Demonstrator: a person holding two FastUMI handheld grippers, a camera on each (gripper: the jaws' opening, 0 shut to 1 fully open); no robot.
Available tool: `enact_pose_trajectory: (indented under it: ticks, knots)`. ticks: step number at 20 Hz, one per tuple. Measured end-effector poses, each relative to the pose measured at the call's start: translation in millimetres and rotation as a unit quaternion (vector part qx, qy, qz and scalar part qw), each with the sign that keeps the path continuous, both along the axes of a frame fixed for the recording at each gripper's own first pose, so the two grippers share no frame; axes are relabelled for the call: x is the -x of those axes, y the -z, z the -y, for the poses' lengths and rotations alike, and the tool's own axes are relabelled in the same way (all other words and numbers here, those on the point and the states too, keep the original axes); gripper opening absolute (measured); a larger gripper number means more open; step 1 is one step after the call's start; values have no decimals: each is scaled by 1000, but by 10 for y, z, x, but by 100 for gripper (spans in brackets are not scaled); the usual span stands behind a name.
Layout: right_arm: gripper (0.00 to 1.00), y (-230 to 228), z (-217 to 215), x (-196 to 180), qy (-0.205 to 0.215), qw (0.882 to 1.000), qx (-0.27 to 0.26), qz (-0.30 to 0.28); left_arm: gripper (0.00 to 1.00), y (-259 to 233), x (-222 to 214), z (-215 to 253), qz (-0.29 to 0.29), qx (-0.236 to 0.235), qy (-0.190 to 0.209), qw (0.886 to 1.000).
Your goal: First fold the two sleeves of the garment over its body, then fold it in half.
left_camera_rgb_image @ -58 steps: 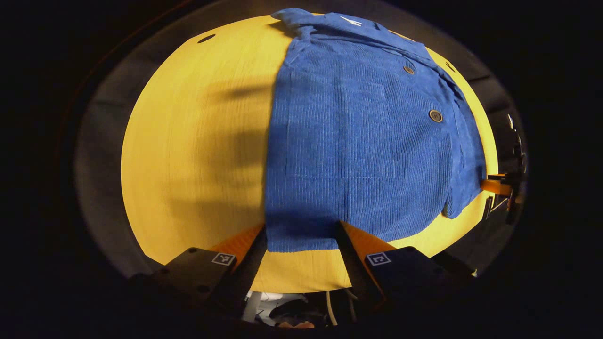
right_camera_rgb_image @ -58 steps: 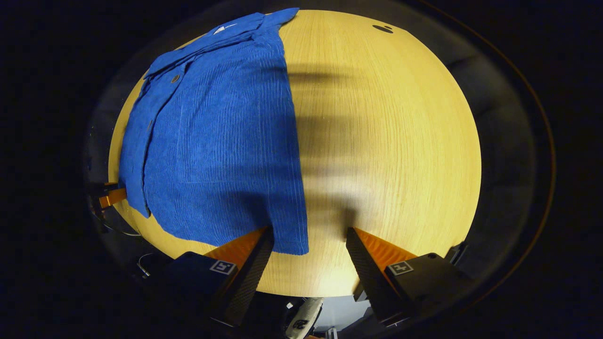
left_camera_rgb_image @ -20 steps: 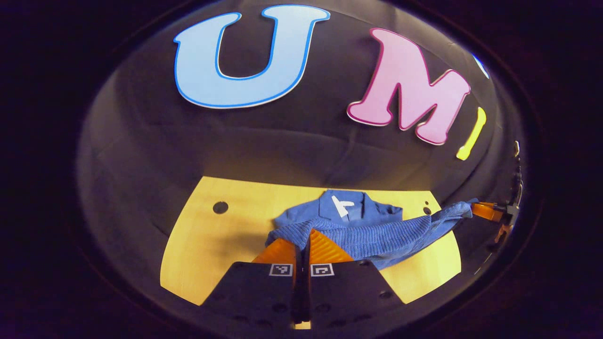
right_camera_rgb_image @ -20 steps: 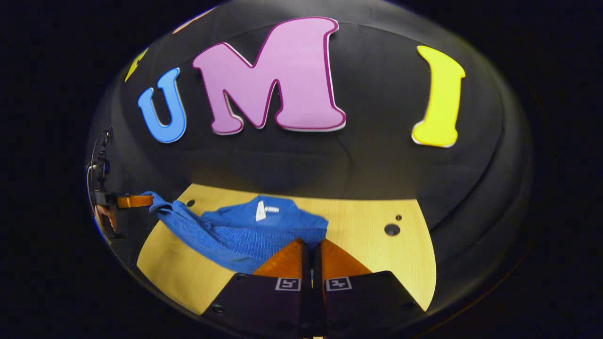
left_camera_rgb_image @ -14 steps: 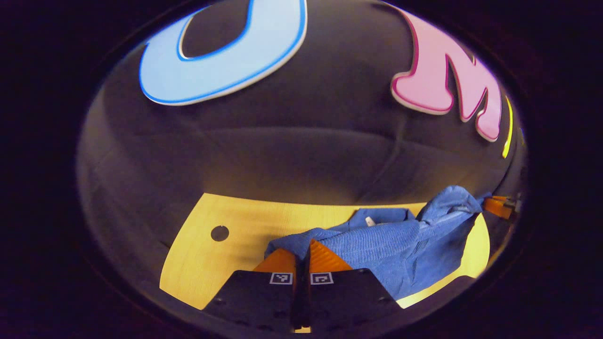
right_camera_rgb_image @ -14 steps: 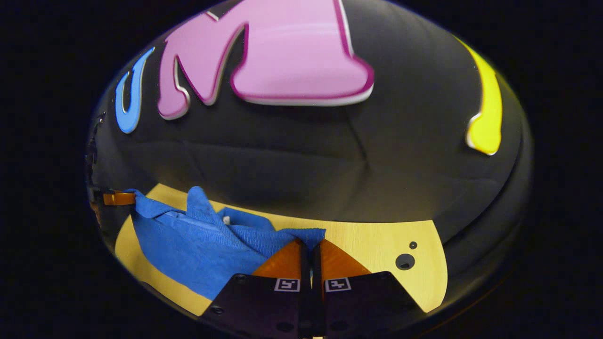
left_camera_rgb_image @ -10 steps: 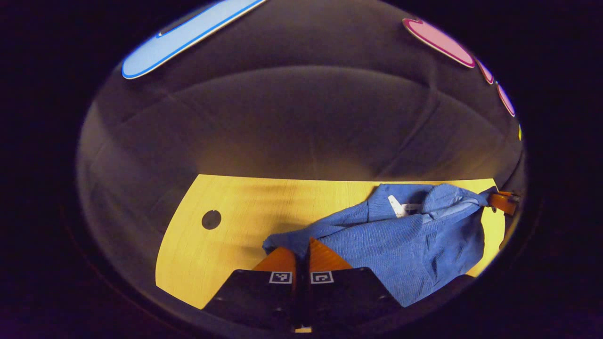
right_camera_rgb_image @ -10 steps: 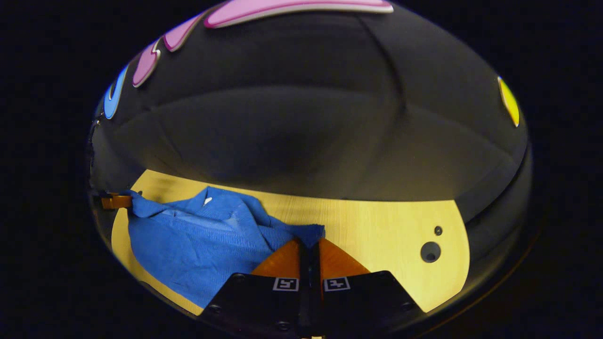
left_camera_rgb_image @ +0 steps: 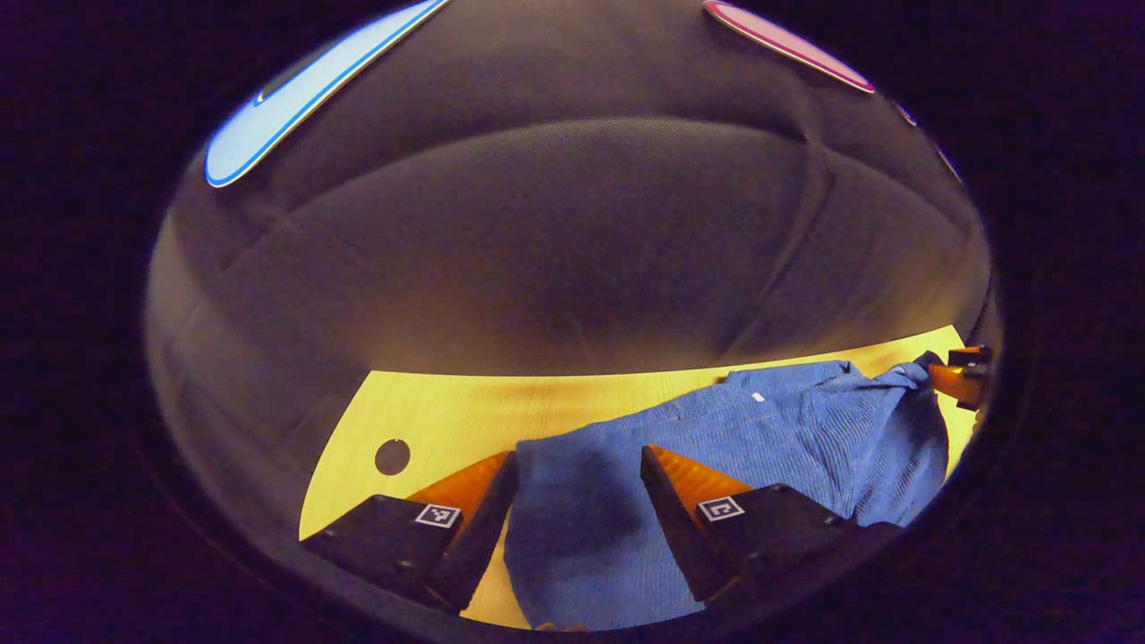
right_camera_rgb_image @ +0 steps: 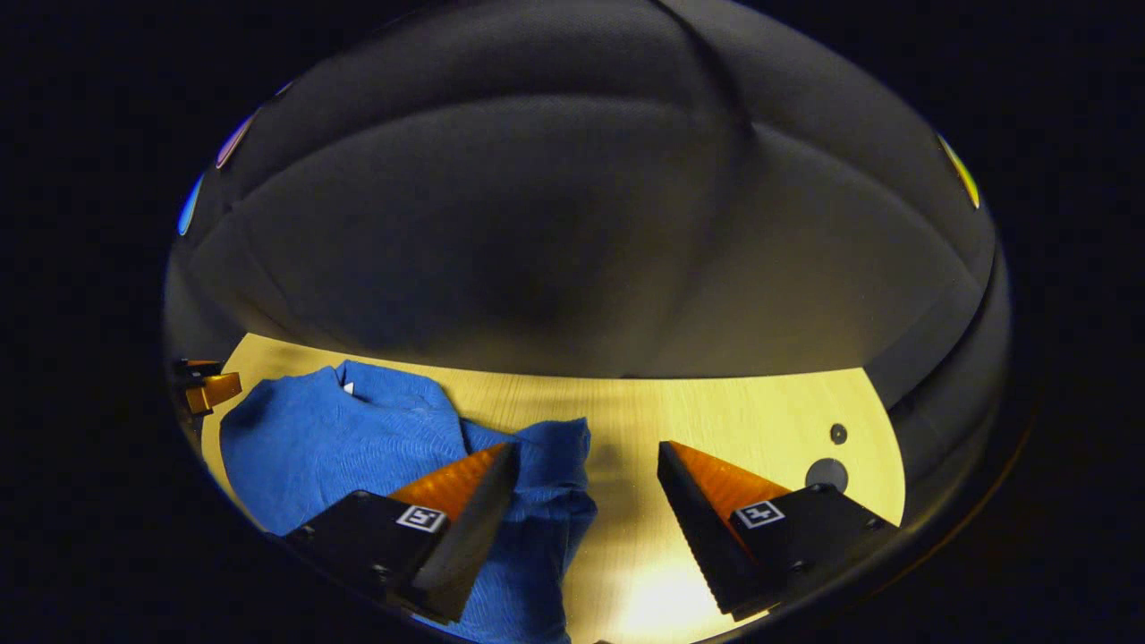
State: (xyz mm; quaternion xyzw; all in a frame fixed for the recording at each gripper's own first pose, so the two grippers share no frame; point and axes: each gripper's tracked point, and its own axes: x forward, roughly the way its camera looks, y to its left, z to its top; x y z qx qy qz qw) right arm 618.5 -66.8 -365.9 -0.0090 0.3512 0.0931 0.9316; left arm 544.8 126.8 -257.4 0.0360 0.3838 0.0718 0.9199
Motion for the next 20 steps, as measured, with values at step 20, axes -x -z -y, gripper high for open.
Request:
enact_pose_trajectory:
  ticks: [20]
  knots:
    - [99, -1775, -592, 1074, -119, 976, 13, 182, 83, -1180, 1053, 153, 120, 28, -1, 992]
